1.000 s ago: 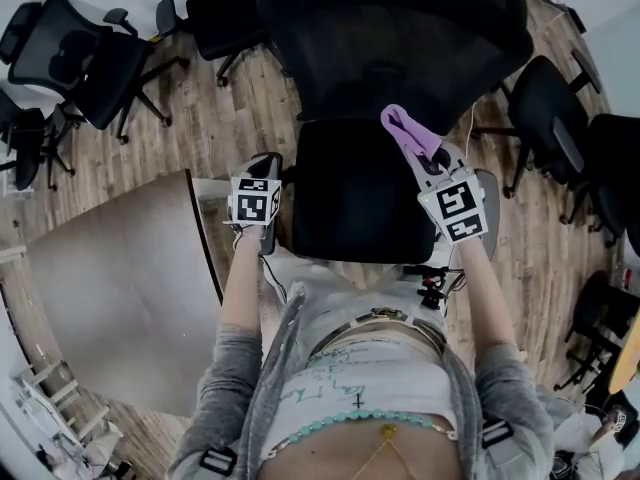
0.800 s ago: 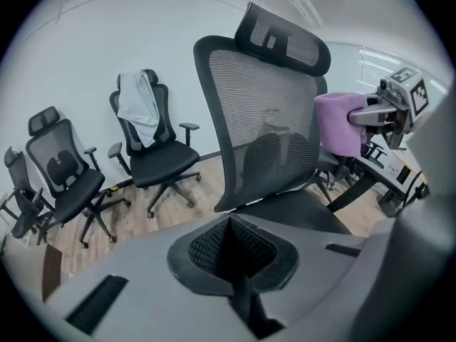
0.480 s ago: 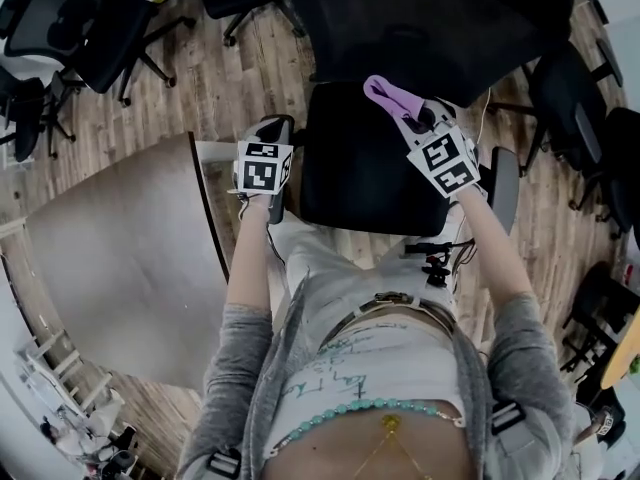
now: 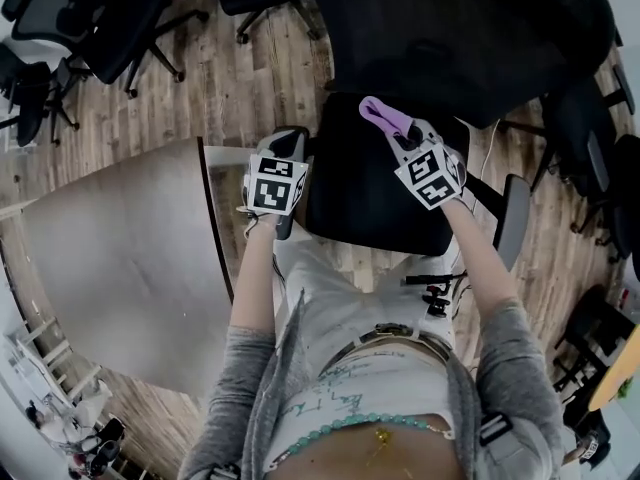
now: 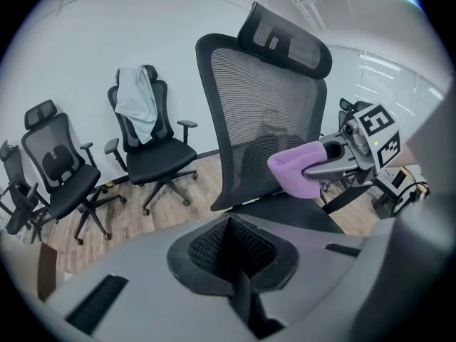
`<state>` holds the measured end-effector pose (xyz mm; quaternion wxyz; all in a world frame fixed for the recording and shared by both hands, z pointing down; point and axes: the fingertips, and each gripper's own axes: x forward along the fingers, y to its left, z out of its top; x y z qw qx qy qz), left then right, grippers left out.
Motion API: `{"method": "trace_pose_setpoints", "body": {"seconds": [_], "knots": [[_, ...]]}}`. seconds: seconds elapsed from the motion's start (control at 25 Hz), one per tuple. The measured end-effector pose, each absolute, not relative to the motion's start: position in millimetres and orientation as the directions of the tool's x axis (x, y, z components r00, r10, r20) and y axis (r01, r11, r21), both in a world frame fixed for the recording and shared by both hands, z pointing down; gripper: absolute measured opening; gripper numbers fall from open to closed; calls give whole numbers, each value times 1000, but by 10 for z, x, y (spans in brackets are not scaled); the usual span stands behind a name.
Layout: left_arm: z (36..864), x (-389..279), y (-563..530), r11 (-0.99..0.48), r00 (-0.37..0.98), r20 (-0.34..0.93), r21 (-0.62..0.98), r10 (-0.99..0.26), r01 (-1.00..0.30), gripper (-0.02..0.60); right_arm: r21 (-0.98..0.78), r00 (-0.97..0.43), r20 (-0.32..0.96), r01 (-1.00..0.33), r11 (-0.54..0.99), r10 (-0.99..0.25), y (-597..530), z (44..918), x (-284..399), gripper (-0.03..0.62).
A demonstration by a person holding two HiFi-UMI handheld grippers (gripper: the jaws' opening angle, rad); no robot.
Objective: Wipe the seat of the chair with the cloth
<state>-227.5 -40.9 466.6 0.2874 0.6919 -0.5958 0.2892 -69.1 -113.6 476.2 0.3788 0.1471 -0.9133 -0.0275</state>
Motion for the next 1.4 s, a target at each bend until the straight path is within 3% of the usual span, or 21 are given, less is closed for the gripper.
{"method": "trace_pose_setpoints", "body": {"seconds": [0.64, 0.92, 1.4], "knots": [[4693, -2291, -443, -135, 102, 731, 14, -675, -991, 8, 172, -576, 783, -158, 972, -232, -1177, 6185, -1021, 48], [4637, -2259, -418, -146, 63, 711, -57, -700, -988, 8, 297, -541, 800, -18, 955, -259, -1145, 6650, -1198, 48], [4646, -2236, -433, -157, 17, 694, -139, -720, -978, 8, 375, -538, 777, -24, 927, -328, -1450, 6993, -1607, 48]]}}
